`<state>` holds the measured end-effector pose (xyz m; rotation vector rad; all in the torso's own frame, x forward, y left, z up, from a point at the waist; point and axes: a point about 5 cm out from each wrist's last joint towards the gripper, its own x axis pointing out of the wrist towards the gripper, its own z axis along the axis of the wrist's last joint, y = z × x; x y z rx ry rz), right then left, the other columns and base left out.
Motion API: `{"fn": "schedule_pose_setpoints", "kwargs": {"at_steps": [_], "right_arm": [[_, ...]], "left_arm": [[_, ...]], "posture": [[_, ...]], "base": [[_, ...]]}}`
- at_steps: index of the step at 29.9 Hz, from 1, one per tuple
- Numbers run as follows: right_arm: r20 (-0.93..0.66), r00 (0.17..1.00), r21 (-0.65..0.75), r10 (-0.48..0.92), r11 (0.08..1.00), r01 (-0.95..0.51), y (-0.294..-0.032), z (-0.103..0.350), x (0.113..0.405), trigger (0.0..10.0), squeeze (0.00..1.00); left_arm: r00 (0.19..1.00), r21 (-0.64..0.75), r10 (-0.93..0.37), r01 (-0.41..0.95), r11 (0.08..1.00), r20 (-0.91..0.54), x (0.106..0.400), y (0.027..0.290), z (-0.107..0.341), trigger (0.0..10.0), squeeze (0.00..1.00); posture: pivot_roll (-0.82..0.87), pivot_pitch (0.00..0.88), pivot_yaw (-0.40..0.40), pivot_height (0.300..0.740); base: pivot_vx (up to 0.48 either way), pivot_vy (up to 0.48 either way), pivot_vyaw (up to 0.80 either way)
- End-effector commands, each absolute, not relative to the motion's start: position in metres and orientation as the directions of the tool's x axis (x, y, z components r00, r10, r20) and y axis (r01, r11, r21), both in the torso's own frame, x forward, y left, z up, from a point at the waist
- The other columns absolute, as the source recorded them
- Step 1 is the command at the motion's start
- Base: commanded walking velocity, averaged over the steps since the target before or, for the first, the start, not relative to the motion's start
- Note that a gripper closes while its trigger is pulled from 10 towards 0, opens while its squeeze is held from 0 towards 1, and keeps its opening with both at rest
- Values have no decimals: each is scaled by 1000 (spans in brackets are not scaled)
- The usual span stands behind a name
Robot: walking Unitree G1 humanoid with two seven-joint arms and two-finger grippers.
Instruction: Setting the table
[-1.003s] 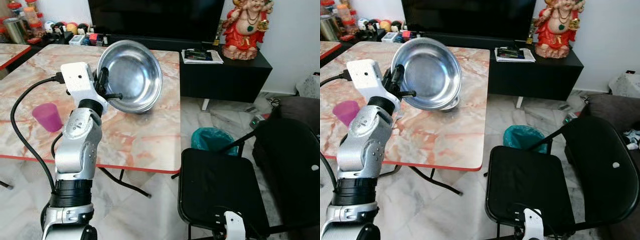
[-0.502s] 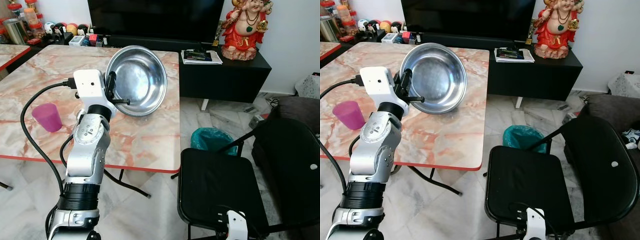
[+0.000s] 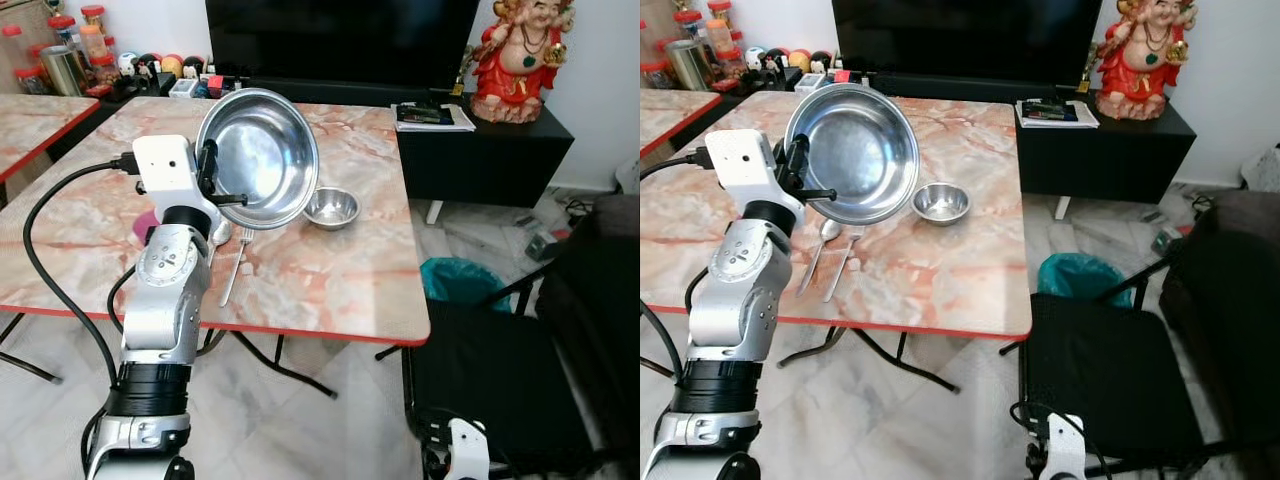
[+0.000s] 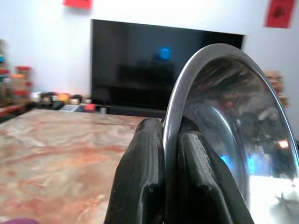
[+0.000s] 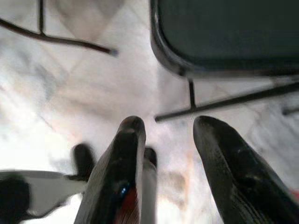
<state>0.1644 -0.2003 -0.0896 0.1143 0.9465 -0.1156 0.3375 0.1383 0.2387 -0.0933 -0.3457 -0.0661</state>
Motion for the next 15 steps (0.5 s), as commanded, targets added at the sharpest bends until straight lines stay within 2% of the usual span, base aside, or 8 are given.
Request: {"fn": "schedule_pose_setpoints", "kwargs": {"at_steps": [1, 15], "right_arm": [[-804, 593, 60, -45, 986, 156, -197, -88, 168, 10000, 0], [-804, 594, 69, -34, 986, 151, -195, -88, 169, 10000, 0]], "left_arm": [[925, -52, -29, 53, 997, 379, 337, 145, 250, 10000, 0], [929, -51, -6, 26, 998, 370, 337, 152, 249, 10000, 0]], "posture": [[79, 0, -40, 740], [87, 0, -36, 740]], "base": [[0, 480, 0], [0, 480, 0]]}}
